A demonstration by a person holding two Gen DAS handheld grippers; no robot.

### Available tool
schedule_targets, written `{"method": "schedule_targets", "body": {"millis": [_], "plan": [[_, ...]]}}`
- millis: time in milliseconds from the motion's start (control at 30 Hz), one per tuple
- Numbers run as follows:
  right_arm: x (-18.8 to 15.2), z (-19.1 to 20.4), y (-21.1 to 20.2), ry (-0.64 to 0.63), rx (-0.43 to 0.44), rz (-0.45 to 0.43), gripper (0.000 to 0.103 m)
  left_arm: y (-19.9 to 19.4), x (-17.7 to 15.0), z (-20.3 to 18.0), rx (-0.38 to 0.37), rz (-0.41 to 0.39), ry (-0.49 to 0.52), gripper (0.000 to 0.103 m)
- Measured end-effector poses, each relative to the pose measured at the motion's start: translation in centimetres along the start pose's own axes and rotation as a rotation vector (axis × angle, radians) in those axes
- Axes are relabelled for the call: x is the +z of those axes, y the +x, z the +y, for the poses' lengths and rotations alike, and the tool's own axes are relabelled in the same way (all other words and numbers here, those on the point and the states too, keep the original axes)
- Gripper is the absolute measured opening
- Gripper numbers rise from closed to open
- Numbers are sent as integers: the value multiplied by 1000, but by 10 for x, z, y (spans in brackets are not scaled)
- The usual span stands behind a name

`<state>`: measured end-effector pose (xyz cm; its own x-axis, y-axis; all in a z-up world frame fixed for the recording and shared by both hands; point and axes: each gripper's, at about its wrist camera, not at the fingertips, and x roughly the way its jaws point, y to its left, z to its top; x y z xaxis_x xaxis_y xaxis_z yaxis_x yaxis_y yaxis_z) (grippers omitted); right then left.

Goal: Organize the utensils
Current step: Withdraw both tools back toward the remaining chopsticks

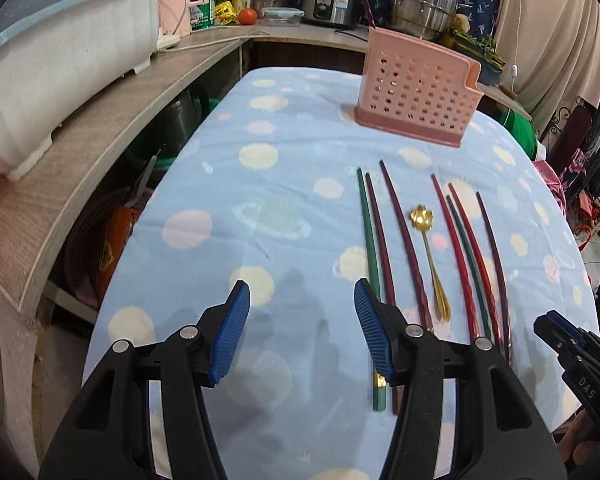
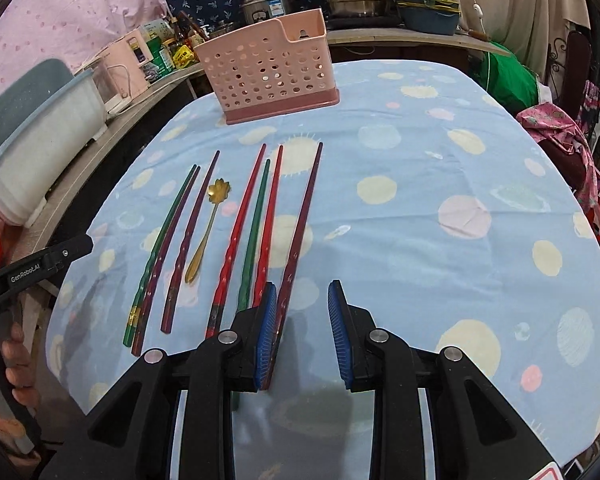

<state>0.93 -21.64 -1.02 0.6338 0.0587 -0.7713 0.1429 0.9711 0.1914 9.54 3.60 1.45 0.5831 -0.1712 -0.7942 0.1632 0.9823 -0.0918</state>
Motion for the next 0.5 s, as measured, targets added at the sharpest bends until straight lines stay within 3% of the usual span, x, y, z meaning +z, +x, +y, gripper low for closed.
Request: {"method": "schedule_targets", "body": {"millis": [300,500], "plan": [[-13,13,14,-22,-33,25,24,0,-22,-4,-1,25,6,52],[-20,14,19,-28,-46,44,17,3,-28,-6,-3,34,11,52]]}}
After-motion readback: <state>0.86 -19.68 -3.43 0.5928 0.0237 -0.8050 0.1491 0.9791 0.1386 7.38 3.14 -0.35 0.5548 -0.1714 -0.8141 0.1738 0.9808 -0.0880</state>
